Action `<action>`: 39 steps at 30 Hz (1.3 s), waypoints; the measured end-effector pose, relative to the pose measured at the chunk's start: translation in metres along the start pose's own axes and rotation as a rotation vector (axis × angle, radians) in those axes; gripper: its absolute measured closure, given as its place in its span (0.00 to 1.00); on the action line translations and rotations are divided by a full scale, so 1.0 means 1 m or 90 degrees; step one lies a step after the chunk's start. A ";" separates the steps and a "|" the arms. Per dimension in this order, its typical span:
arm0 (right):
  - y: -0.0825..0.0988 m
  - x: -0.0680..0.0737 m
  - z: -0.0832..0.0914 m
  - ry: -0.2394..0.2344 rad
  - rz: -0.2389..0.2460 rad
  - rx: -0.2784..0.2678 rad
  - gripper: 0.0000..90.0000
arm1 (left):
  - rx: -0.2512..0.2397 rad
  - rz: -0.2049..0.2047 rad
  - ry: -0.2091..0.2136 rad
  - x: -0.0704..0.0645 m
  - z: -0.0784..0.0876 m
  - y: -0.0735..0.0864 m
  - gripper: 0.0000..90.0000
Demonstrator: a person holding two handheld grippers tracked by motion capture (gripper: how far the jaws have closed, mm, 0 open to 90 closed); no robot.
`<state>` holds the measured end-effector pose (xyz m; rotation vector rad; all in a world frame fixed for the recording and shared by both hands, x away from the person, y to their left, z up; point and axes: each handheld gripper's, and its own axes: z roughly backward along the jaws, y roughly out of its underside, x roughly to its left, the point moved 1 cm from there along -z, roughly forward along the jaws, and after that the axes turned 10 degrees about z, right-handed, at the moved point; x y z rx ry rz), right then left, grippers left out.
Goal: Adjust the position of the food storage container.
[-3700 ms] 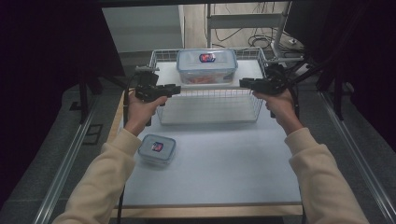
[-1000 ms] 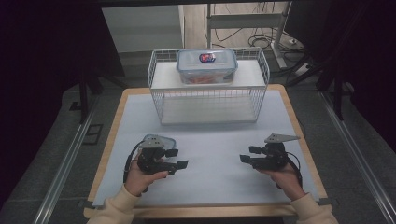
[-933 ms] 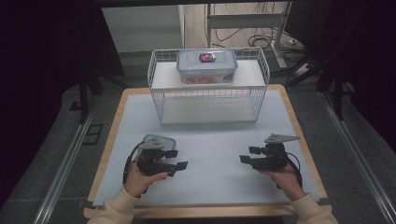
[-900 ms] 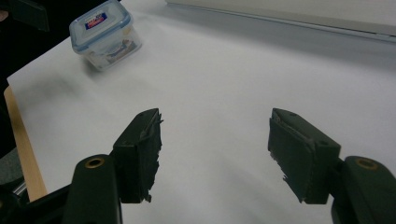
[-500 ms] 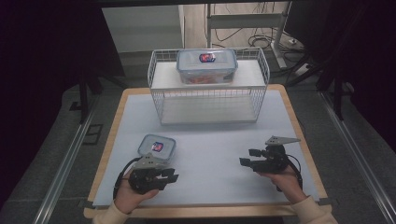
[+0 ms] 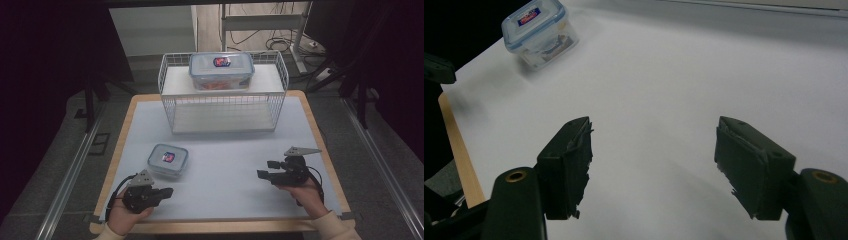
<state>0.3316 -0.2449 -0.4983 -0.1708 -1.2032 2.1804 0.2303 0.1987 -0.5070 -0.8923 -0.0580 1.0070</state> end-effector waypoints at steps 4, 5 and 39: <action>0.000 0.000 -0.001 0.002 -0.001 0.001 0.34 | 0.003 0.016 -0.024 0.010 -0.010 -0.002 0.98; 0.000 -0.001 -0.001 0.001 -0.002 0.001 0.34 | 0.005 0.018 -0.033 0.013 -0.014 -0.003 0.98; 0.001 -0.004 -0.002 0.007 -0.009 0.007 0.33 | -0.078 0.100 -0.069 0.039 -0.007 -0.037 0.99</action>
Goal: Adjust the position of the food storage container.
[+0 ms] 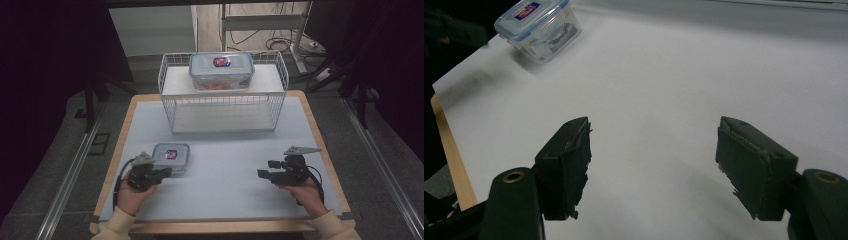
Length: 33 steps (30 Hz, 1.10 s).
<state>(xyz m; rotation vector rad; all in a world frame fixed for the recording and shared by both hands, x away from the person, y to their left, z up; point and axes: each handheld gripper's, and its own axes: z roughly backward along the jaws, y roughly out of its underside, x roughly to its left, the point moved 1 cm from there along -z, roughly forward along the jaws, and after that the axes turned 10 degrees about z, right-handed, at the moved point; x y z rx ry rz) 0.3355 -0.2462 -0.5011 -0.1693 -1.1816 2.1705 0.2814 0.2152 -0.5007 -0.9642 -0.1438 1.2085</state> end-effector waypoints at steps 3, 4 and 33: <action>0.000 0.000 0.001 0.004 -0.005 -0.004 0.32 | -0.037 0.050 -0.025 0.027 0.016 -0.012 0.99; -0.001 -0.001 0.002 0.005 -0.009 -0.005 0.32 | -0.043 0.054 -0.052 0.037 0.018 -0.015 0.99; 0.000 -0.004 0.002 0.022 -0.008 0.000 0.29 | 0.027 0.158 -0.027 0.087 -0.032 -0.023 1.00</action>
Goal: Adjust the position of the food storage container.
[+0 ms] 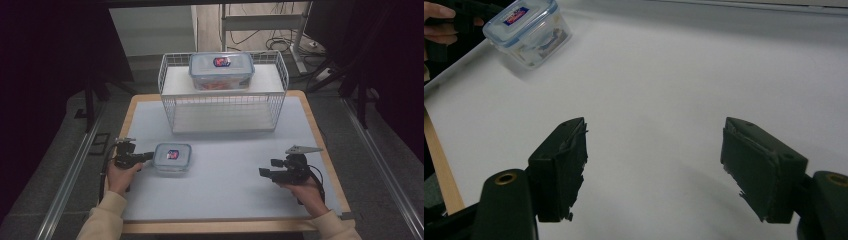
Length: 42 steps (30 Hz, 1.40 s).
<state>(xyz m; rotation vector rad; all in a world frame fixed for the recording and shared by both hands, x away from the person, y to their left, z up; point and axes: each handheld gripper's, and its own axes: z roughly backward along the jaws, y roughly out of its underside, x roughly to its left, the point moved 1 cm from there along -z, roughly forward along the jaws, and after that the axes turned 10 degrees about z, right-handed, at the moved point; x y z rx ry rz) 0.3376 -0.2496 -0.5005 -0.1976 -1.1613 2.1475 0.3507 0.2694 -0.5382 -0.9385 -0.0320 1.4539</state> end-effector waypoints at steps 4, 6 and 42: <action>0.000 0.001 -0.001 -0.001 0.002 0.002 0.29 | 0.007 -0.007 0.010 -0.009 -0.006 0.001 1.00; 0.000 0.001 -0.001 -0.001 0.002 0.001 0.29 | 0.010 -0.013 0.011 -0.015 -0.010 0.001 1.00; 0.000 0.001 0.000 -0.006 0.001 0.002 0.29 | 0.063 -0.112 0.083 -0.112 -0.052 0.022 1.00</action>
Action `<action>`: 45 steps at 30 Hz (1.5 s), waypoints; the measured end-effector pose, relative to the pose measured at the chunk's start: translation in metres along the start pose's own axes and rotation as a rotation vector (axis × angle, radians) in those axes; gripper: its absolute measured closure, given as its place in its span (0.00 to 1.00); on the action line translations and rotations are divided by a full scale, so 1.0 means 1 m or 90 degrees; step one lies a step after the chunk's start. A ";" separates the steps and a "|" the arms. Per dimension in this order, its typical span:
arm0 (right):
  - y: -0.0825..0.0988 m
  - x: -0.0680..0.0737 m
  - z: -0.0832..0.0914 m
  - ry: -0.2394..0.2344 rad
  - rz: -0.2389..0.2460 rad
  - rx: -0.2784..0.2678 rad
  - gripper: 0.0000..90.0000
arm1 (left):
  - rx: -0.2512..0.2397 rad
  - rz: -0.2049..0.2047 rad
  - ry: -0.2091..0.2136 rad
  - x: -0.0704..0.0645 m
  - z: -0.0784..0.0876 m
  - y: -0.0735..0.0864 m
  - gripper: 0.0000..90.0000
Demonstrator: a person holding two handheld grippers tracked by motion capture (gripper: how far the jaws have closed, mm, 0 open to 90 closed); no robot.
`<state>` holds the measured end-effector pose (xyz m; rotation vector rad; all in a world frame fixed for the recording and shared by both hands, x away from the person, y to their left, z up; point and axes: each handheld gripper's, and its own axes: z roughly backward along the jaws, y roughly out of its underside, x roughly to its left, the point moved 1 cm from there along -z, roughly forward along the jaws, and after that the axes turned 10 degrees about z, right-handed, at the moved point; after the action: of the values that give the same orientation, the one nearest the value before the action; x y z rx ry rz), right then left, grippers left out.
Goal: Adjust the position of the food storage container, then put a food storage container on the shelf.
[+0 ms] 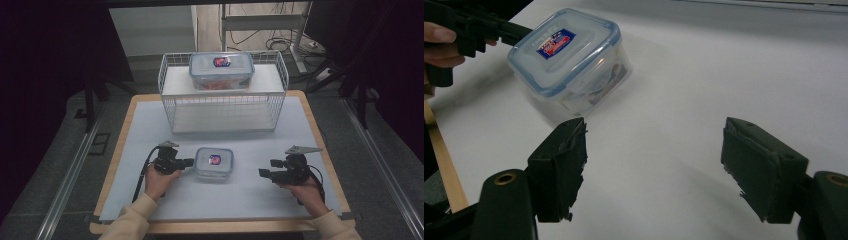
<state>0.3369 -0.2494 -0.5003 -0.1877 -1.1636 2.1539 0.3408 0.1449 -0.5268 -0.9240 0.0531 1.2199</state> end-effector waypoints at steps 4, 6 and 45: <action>0.000 -0.001 0.000 0.000 0.000 0.001 0.29 | 0.007 -0.005 0.015 -0.010 -0.006 0.002 1.00; 0.000 -0.001 0.000 0.000 0.000 0.001 0.29 | 0.013 -0.011 0.020 -0.014 -0.008 0.003 1.00; -0.005 0.000 0.000 -0.020 -0.021 -0.014 0.25 | 0.006 0.095 0.074 -0.005 0.029 0.001 0.33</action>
<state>0.3397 -0.2473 -0.4967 -0.1454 -1.2010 2.1229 0.3255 0.1594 -0.5064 -0.9963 0.2245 1.3012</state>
